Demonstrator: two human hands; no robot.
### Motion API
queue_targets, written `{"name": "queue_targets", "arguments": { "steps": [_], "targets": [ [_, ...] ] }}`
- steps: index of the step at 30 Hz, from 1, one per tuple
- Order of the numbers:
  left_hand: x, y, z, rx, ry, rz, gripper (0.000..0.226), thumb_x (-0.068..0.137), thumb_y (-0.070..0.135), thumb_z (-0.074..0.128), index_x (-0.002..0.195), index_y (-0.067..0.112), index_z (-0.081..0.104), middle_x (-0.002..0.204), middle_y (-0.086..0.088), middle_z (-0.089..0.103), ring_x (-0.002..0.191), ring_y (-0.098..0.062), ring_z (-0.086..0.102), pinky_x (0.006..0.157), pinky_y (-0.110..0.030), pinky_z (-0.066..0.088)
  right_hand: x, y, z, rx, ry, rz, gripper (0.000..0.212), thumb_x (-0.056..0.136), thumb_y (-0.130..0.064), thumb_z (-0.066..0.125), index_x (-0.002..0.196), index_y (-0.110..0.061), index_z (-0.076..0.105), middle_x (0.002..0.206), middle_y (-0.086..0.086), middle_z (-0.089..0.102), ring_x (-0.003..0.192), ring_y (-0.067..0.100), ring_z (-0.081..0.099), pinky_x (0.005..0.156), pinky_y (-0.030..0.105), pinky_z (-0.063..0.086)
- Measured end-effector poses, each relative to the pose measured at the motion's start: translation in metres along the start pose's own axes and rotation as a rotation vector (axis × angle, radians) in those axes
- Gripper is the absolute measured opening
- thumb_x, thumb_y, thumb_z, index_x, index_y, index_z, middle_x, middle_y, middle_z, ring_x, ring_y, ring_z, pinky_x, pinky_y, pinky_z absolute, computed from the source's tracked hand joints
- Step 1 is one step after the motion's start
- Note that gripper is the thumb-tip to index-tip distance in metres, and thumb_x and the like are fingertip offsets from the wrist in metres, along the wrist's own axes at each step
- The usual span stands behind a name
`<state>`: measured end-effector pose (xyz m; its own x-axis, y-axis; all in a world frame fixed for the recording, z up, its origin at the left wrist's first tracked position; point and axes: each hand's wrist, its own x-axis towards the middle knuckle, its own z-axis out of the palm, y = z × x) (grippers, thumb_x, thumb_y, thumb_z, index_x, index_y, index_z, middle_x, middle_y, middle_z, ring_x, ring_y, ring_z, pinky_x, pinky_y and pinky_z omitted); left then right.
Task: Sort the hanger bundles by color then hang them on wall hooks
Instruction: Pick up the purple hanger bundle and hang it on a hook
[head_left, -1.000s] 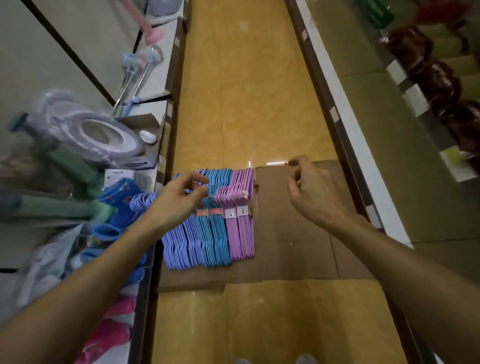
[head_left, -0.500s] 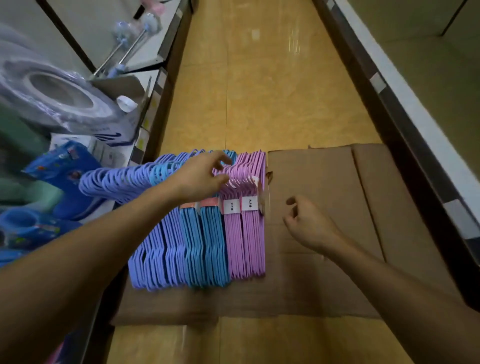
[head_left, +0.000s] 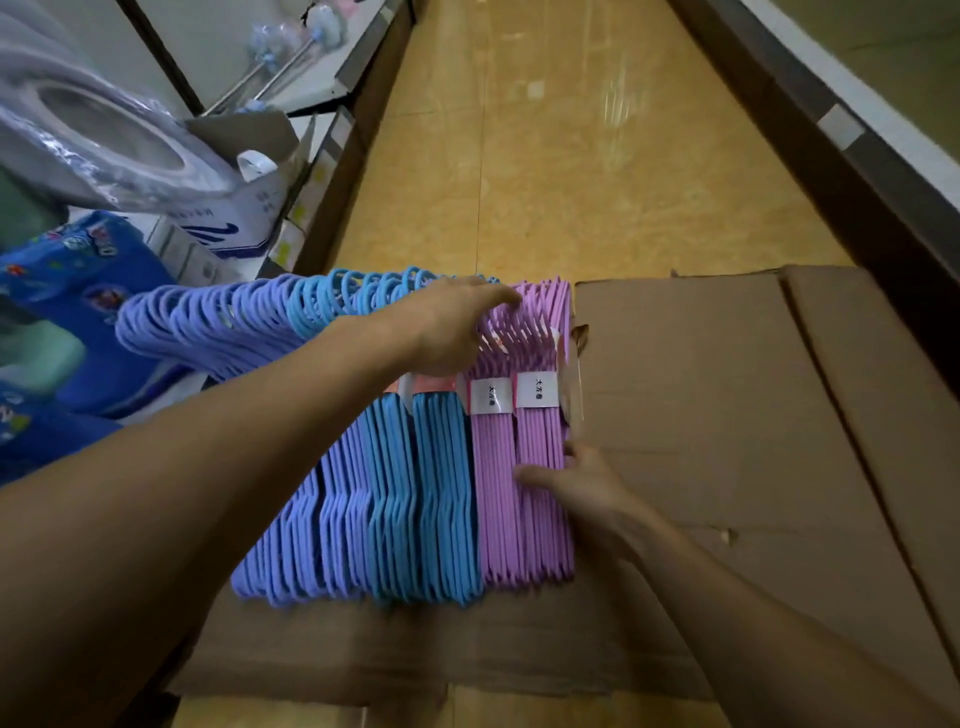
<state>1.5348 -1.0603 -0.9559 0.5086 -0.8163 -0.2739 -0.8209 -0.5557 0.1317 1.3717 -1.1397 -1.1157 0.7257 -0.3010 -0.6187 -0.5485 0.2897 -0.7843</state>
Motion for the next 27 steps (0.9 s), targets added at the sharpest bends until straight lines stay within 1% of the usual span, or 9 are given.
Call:
{"name": "queue_targets", "arguments": {
  "steps": [2, 6, 8, 12, 17, 19, 21, 24, 27],
  "targets": [
    [0.002, -0.002, -0.003, 0.011, -0.012, 0.01, 0.072, 0.09, -0.003, 0.052, 0.151, 0.03, 0.034, 0.156, -0.002, 0.036, 0.139, -0.025, 0.038, 0.103, -0.035, 0.04, 0.006, 0.011, 0.007, 0.074, -0.011, 0.007, 0.044, 0.082, -0.013, 0.078, 0.123, -0.014, 0.06, 0.11, 0.007, 0.073, 0.099, 0.025, 0.072, 0.091, 0.05, 0.057],
    [0.001, -0.004, -0.004, 0.035, -0.025, 0.032, 0.074, 0.09, -0.002, 0.052, 0.153, 0.031, 0.032, 0.159, -0.001, 0.033, 0.142, -0.025, 0.035, 0.109, -0.038, 0.037, 0.013, 0.022, 0.008, 0.226, -0.012, 0.028, 0.037, 0.08, -0.01, 0.079, 0.114, -0.012, 0.066, 0.103, 0.01, 0.076, 0.093, 0.027, 0.074, 0.085, 0.046, 0.06],
    [0.0, -0.003, -0.004, 0.037, -0.027, 0.043, 0.075, 0.089, -0.003, 0.051, 0.153, 0.03, 0.03, 0.159, 0.0, 0.032, 0.144, -0.025, 0.033, 0.112, -0.039, 0.035, 0.014, 0.022, 0.006, 0.236, -0.008, 0.035, 0.033, 0.078, -0.009, 0.081, 0.108, -0.013, 0.067, 0.1, 0.01, 0.076, 0.09, 0.027, 0.075, 0.083, 0.045, 0.06],
    [0.002, 0.004, -0.006, 0.017, -0.04, 0.023, 0.072, 0.091, 0.002, 0.051, 0.154, 0.03, 0.028, 0.161, 0.0, 0.029, 0.145, -0.024, 0.031, 0.114, -0.038, 0.032, 0.015, 0.017, -0.003, 0.158, 0.006, 0.021, 0.043, 0.073, -0.014, 0.087, 0.111, -0.013, 0.068, 0.101, 0.008, 0.077, 0.09, 0.026, 0.075, 0.086, 0.048, 0.06],
    [0.007, 0.021, -0.007, -0.08, -0.002, 0.047, 0.067, 0.092, 0.008, 0.052, 0.152, 0.032, 0.035, 0.156, 0.002, 0.039, 0.138, -0.02, 0.041, 0.106, -0.024, 0.031, -0.001, 0.005, -0.047, 0.104, 0.025, -0.001, 0.039, 0.072, -0.016, 0.087, 0.107, -0.012, 0.069, 0.091, 0.005, 0.078, 0.08, 0.021, 0.075, 0.063, 0.031, 0.059],
    [0.012, 0.034, -0.006, -0.094, 0.031, 0.095, 0.066, 0.092, 0.007, 0.053, 0.151, 0.031, 0.037, 0.155, 0.003, 0.04, 0.137, -0.019, 0.042, 0.1, -0.018, 0.03, -0.009, 0.0, -0.067, 0.052, 0.024, 0.014, 0.05, 0.064, -0.025, 0.091, 0.107, -0.013, 0.069, 0.092, 0.006, 0.078, 0.084, 0.025, 0.075, 0.069, 0.036, 0.061],
    [0.019, 0.048, -0.004, -0.06, 0.037, 0.151, 0.069, 0.091, 0.003, 0.052, 0.152, 0.031, 0.035, 0.157, 0.003, 0.038, 0.14, -0.02, 0.038, 0.104, -0.022, 0.029, -0.014, -0.003, -0.086, -0.008, 0.02, 0.038, 0.055, 0.059, -0.031, 0.092, 0.105, -0.011, 0.071, 0.09, 0.007, 0.078, 0.085, 0.026, 0.075, 0.076, 0.04, 0.061],
    [0.031, 0.064, 0.0, 0.017, 0.032, 0.228, 0.076, 0.089, -0.004, 0.048, 0.153, 0.033, 0.033, 0.159, 0.002, 0.033, 0.143, -0.023, 0.036, 0.108, -0.031, 0.032, -0.021, -0.005, -0.106, -0.106, 0.046, 0.056, 0.055, 0.06, -0.039, 0.092, 0.104, -0.016, 0.07, 0.093, 0.005, 0.077, 0.085, 0.024, 0.074, 0.075, 0.037, 0.06],
    [0.037, 0.072, 0.005, 0.051, 0.052, 0.274, 0.074, 0.092, -0.008, 0.045, 0.153, 0.033, 0.034, 0.16, 0.0, 0.031, 0.144, -0.023, 0.034, 0.109, -0.03, 0.031, -0.023, -0.004, -0.116, -0.167, 0.048, 0.054, 0.053, 0.059, -0.043, 0.091, 0.1, -0.022, 0.065, 0.098, 0.004, 0.074, 0.09, 0.022, 0.071, 0.075, 0.034, 0.058]
  ]
}}
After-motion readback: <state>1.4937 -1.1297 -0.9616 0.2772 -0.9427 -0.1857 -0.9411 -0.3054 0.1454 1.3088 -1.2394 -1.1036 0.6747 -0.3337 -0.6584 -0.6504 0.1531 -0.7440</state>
